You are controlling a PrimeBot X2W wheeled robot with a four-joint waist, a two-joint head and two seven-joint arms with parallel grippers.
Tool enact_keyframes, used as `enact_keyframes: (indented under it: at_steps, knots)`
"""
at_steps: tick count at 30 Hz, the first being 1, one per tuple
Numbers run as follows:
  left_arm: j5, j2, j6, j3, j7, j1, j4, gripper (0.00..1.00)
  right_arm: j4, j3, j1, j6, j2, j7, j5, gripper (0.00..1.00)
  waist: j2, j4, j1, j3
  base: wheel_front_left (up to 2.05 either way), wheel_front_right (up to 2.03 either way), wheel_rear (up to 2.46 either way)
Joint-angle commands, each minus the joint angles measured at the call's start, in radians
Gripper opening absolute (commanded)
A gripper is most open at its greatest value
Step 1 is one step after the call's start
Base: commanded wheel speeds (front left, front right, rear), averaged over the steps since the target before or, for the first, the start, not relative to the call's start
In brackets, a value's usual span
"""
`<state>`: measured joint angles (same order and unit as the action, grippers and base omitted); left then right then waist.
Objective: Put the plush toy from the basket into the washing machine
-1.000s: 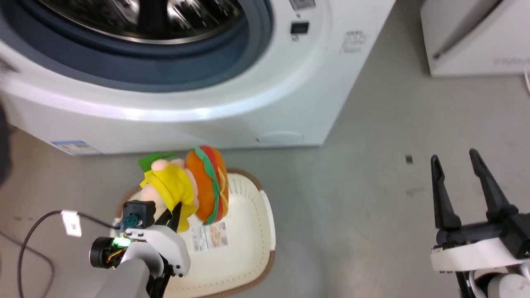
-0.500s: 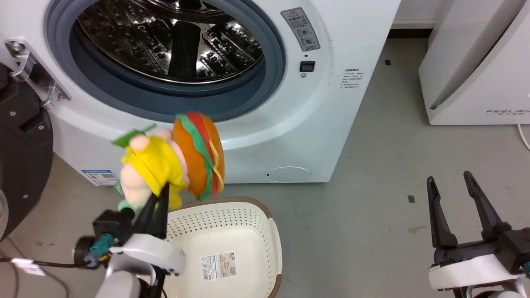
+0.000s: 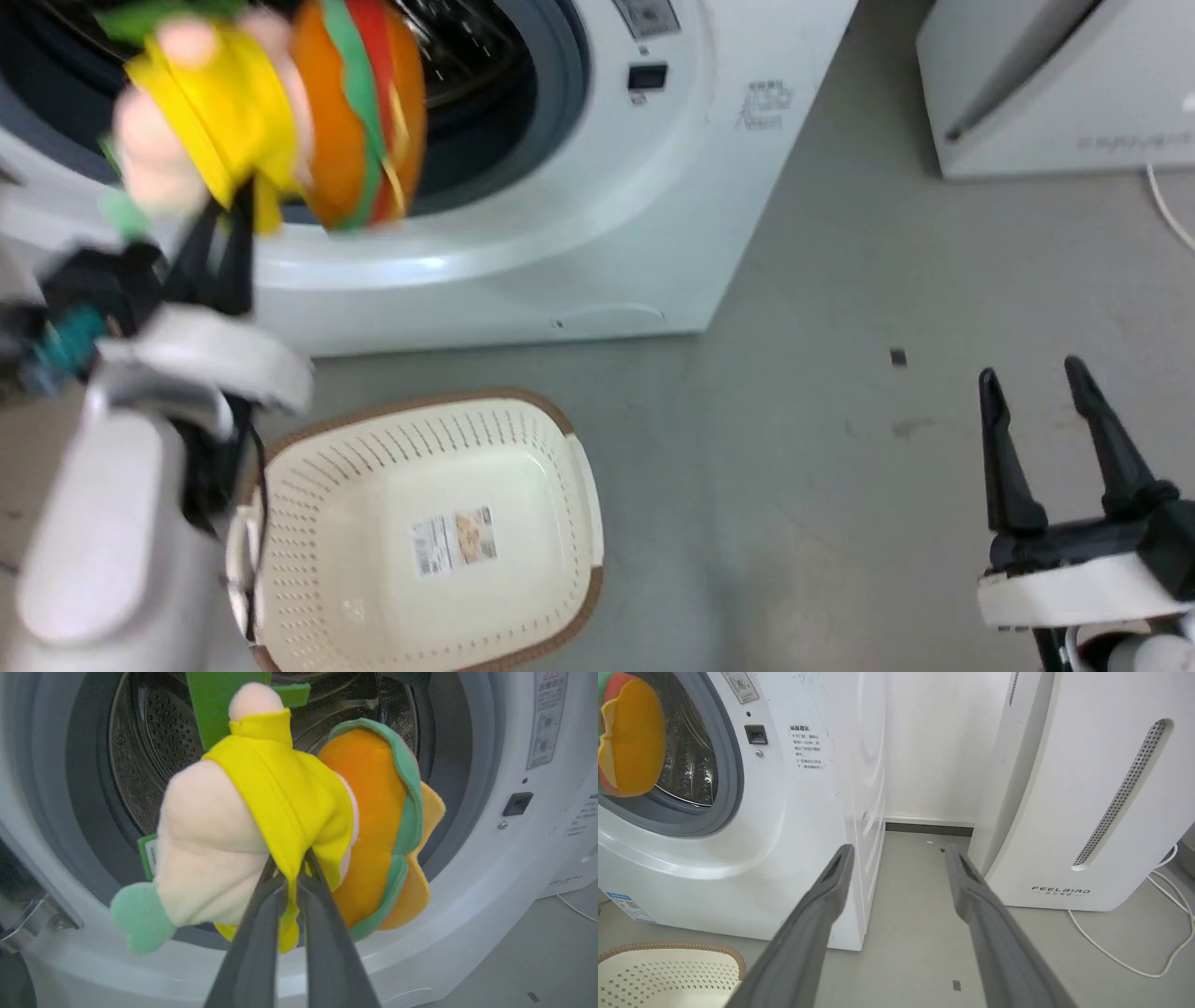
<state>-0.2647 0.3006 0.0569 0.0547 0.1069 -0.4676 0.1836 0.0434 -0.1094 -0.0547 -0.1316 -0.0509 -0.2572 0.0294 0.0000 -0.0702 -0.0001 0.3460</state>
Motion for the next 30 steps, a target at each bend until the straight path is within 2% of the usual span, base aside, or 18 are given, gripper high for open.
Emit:
enact_keyframes:
  at_steps: [1,6,14,21,26,30]
  knots:
    - [0.005,0.027,0.014,-0.001,-0.028,-0.07,0.003,0.0,0.007,-0.005,-0.028,0.001,0.001,-0.005,0.011,1.0,0.0,-0.044,0.0001,0.09,0.0,0.0,0.0]
    - [0.008,0.108,0.041,0.008,-0.109,-0.279,0.059,0.0,0.014,0.003,-0.072,0.001,0.001,-0.005,0.035,1.0,0.0,-0.085,0.0001,0.206,0.0,0.0,0.0]
    - [0.025,0.201,0.066,0.068,-0.185,-0.607,0.209,0.0,0.018,0.019,-0.133,0.001,0.001,-0.005,0.069,1.0,0.0,-0.136,0.0001,0.351,0.0,0.0,0.0]
    - [0.01,0.238,0.071,0.108,-0.208,-0.78,0.409,0.0,0.02,0.028,-0.156,0.001,0.001,-0.005,0.091,1.0,0.0,-0.158,0.0001,0.421,0.0,0.0,0.0]
    - [-0.004,0.252,0.073,0.132,-0.215,-0.834,0.544,0.0,0.018,0.036,-0.163,0.001,0.001,-0.005,0.097,1.0,0.0,-0.159,0.0001,0.445,0.0,0.0,0.0]
    - [-0.012,0.254,0.073,0.152,-0.21,-0.855,0.598,0.0,0.017,0.039,-0.168,0.001,0.001,-0.005,0.097,1.0,0.0,-0.159,0.0001,0.453,0.0,0.0,0.0]
